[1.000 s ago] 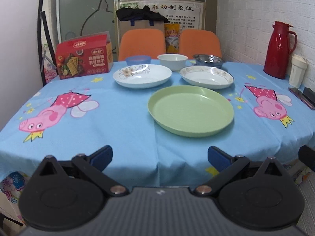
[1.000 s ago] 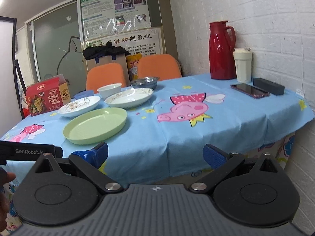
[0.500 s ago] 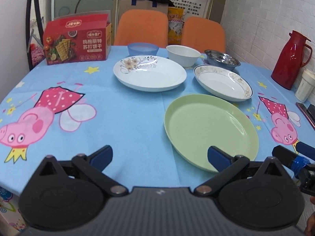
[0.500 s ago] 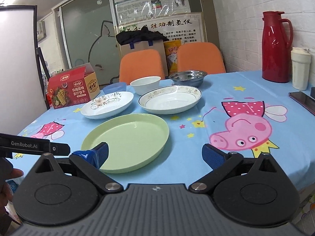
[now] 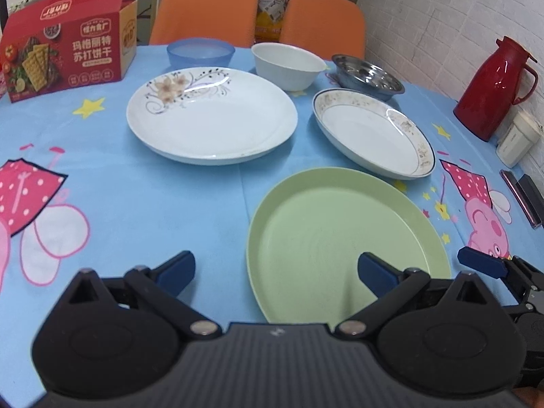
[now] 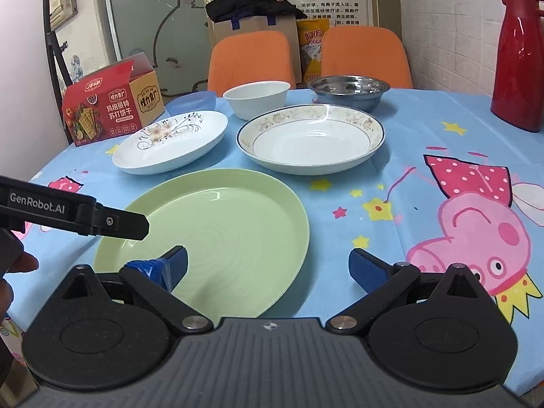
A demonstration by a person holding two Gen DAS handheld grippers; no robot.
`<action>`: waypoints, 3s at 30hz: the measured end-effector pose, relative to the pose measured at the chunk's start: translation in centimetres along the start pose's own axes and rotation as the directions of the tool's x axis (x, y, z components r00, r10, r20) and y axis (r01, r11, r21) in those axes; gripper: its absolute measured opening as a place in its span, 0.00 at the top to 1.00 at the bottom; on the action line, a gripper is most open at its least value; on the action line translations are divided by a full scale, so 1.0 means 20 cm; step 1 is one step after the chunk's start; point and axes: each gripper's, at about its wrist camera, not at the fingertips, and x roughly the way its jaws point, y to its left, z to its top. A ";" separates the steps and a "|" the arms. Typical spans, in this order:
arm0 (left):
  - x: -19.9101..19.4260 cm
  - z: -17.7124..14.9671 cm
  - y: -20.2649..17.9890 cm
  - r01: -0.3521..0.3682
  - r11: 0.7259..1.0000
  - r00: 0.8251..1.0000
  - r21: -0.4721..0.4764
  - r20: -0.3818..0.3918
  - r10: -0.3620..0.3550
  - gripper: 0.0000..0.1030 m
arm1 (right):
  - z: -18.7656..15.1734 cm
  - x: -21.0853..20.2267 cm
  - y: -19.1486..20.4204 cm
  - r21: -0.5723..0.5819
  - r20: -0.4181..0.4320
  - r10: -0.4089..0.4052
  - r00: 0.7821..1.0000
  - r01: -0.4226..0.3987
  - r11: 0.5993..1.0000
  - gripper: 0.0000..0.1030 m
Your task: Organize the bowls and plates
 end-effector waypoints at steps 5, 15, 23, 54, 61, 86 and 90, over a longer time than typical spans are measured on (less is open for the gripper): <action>0.06 0.01 -0.01 -0.017 1.000 0.999 0.021 -0.034 0.018 0.12 | 0.00 0.06 0.01 -0.004 -0.025 0.012 1.000 -0.012 1.000 0.14; 0.08 0.02 -0.07 -0.097 0.993 0.993 0.071 -0.056 0.101 0.45 | 0.01 0.14 0.06 -0.114 -0.033 -0.020 0.999 0.016 0.993 0.11; 0.08 0.01 -0.11 -0.086 0.992 0.994 0.094 -0.053 0.091 0.50 | 0.04 0.15 0.10 -0.115 -0.073 -0.022 0.997 0.014 0.993 0.11; -0.12 -0.10 0.35 -0.235 0.970 0.972 -0.068 -0.015 0.235 0.63 | 0.01 0.24 0.62 -0.162 -0.056 0.147 0.987 -0.155 0.975 0.14; -0.16 -0.09 0.44 -0.164 0.980 0.986 -0.110 0.021 0.167 0.46 | 0.04 0.22 0.57 -0.188 -0.088 0.170 0.982 -0.184 0.965 0.17; 0.10 0.53 0.70 -0.197 0.976 0.972 -0.095 0.109 0.207 0.15 | 0.66 0.76 0.44 -0.255 -0.067 0.167 0.984 -0.179 0.950 0.15; 0.13 0.54 0.75 -0.179 0.978 0.978 -0.110 0.090 0.189 0.15 | 0.64 0.85 0.47 -0.263 -0.102 0.143 0.985 -0.165 0.951 0.13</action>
